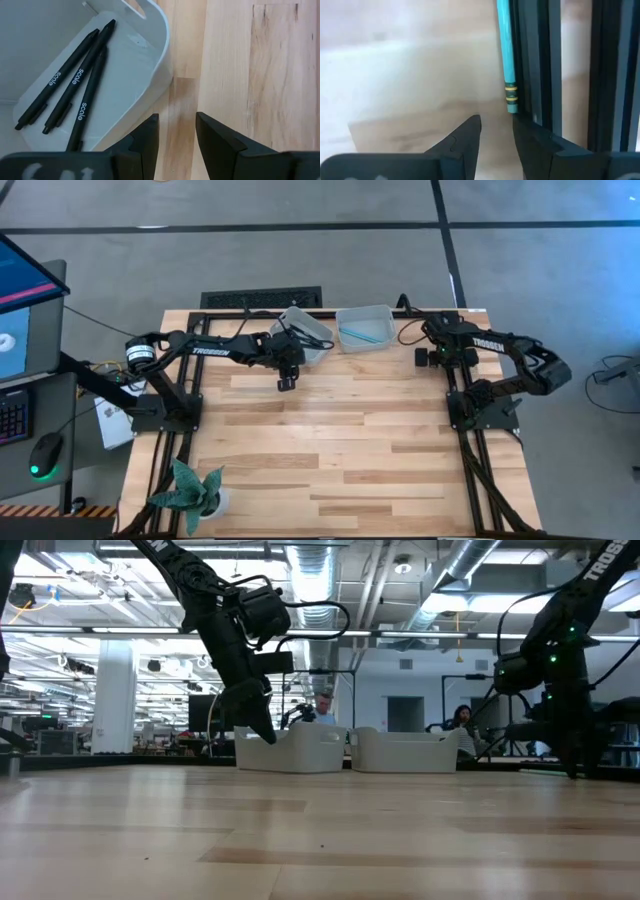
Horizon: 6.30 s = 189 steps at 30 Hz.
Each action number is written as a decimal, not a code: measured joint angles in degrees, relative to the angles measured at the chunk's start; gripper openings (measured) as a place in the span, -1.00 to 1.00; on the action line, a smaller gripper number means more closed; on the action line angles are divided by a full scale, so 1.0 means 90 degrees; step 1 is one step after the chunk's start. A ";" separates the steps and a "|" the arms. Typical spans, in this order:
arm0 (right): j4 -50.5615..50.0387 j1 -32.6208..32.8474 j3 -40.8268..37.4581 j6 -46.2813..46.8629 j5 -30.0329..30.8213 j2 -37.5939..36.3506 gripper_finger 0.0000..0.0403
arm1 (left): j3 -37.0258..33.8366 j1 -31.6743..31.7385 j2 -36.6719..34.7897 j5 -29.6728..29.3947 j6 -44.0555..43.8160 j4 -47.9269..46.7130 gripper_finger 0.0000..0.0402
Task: Sort pens & pencils
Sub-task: Put the light green pencil into the right gray bin
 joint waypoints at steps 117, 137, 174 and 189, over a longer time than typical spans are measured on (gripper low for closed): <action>0.0362 0.2498 0.4585 -0.0847 -0.0085 -0.0554 -0.28 | 0.0003 -0.0226 0.0000 0.0032 0.0327 -0.0347 -0.39; -0.0295 0.1446 0.4583 0.1380 -0.0080 -0.0373 -0.38 | 0.0002 -0.0226 0.0000 -0.0012 0.0447 -0.0342 -0.39; -0.1278 0.1458 0.4583 0.5167 0.1127 0.0046 0.96 | 0.0000 -0.0228 -0.0005 -0.0007 -0.0156 -0.0305 -0.39; -0.1465 0.1272 0.4313 0.5700 0.0894 0.1004 0.96 | 0.0000 -0.0228 -0.0005 0.0046 -0.0466 -0.0311 -0.39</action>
